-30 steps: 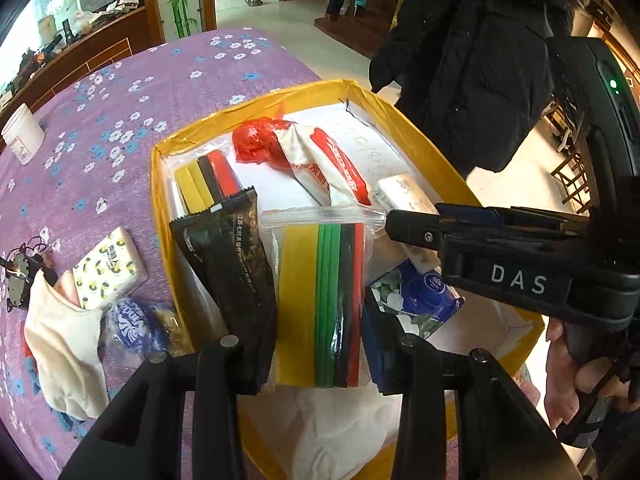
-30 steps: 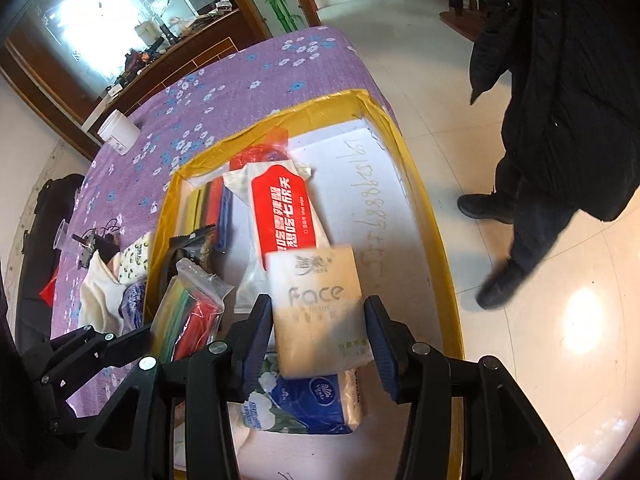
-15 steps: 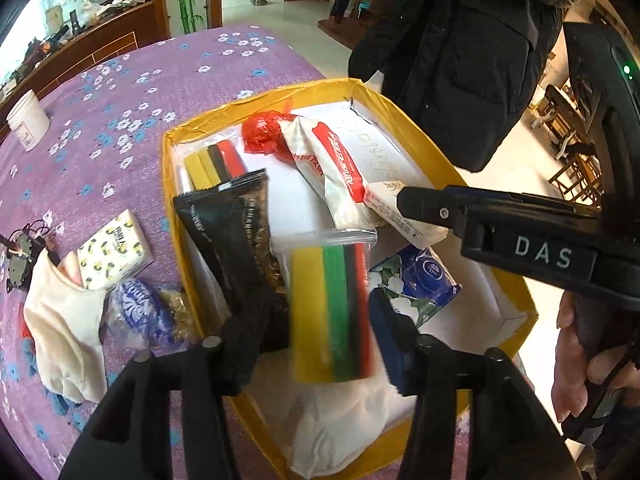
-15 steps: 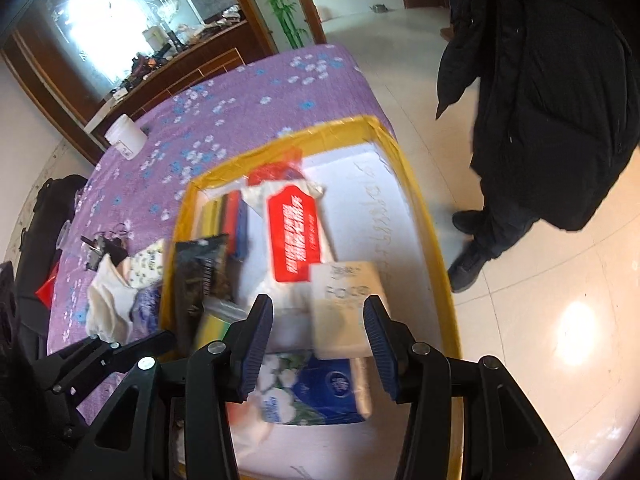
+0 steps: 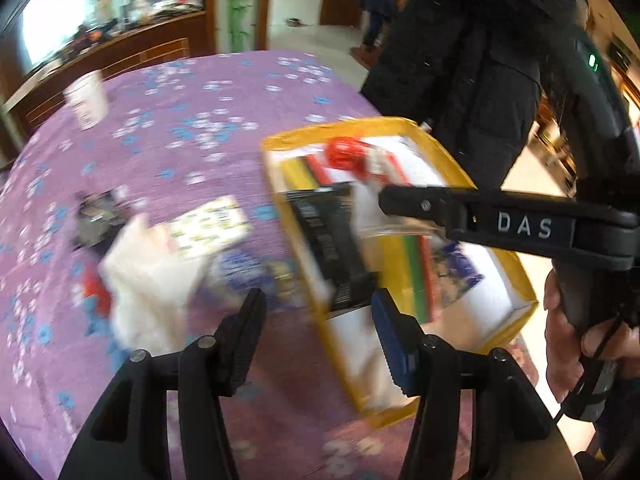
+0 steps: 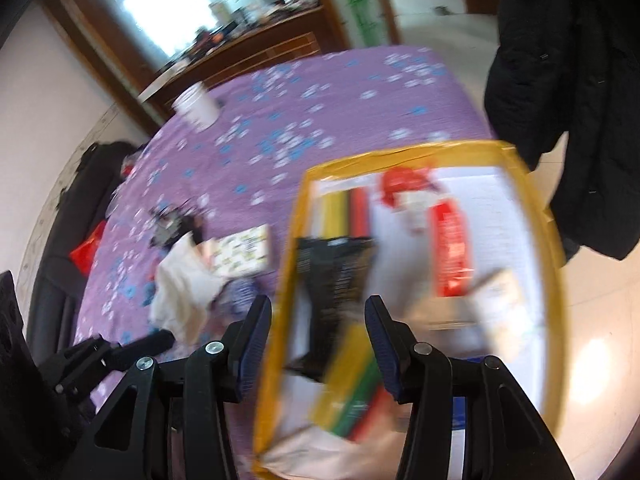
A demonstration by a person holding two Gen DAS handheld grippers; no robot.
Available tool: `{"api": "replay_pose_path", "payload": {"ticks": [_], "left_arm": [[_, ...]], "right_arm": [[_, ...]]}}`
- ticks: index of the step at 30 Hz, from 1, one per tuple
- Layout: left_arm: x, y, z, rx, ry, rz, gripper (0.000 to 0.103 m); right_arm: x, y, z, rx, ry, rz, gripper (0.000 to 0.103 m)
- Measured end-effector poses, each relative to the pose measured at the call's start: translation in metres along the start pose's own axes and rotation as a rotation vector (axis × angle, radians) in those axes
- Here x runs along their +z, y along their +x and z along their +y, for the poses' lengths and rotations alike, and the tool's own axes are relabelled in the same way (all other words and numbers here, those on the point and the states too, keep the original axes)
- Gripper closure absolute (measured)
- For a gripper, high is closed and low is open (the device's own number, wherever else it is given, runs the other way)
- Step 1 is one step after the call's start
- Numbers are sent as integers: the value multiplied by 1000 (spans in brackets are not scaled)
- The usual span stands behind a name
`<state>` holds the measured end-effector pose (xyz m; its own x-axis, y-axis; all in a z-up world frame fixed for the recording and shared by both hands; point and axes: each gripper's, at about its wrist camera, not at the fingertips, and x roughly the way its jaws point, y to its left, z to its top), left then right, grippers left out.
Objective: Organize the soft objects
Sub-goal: 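Grasp the blue knit glove with the left gripper while the right grasps the white cloth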
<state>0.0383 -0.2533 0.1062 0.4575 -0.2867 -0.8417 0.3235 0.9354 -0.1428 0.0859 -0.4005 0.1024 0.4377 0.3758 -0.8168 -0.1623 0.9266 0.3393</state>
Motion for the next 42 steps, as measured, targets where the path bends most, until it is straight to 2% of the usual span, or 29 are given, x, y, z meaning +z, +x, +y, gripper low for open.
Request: {"api": "replay_pose_path", "payload": {"ticks": [4, 6, 8, 13, 17, 18, 19, 20, 21, 23, 27, 32, 34, 39, 42], "left_arm": [[-23, -23, 52, 73, -95, -25, 46], [-39, -32, 82, 118, -156, -24, 45], [-53, -38, 107, 147, -206, -16, 45], [-86, -46, 165, 207, -351, 8, 45], [-100, -55, 181, 238, -375, 7, 45], [-102, -57, 184, 242, -375, 7, 45], [-103, -59, 186, 247, -372, 6, 45], [-104, -61, 187, 251, -371, 6, 45], [-105, -62, 189, 254, -369, 6, 45], [-106, -61, 192, 255, -364, 6, 45], [-98, -55, 190, 236, -347, 9, 45], [-83, -40, 172, 194, -271, 22, 44], [-76, -30, 165, 183, -242, 35, 36], [-62, 1, 150, 168, -195, 88, 33], [-53, 21, 148, 191, -189, 119, 33]], "right_arm": [[-6, 29, 39, 84, -46, 75, 47], [-10, 45, 60, 141, -63, 114, 40], [-12, 63, 82, 199, -70, 157, 37], [-4, 102, 112, 251, -38, 202, 29], [-1, 137, 123, 246, -6, 238, 29], [-3, 144, 125, 253, 4, 251, 32], [-4, 149, 125, 261, 18, 259, 40], [-6, 152, 126, 267, 25, 267, 66], [-7, 154, 126, 280, 28, 274, 81], [-7, 148, 126, 272, 17, 255, 87], [-16, 118, 119, 238, -26, 214, 87], [-47, 76, 104, 184, -95, 198, 87], [-62, 65, 98, 149, -129, 203, 87], [-84, 48, 85, 125, -155, 194, 87], [-89, 43, 80, 120, -154, 191, 87]]}}
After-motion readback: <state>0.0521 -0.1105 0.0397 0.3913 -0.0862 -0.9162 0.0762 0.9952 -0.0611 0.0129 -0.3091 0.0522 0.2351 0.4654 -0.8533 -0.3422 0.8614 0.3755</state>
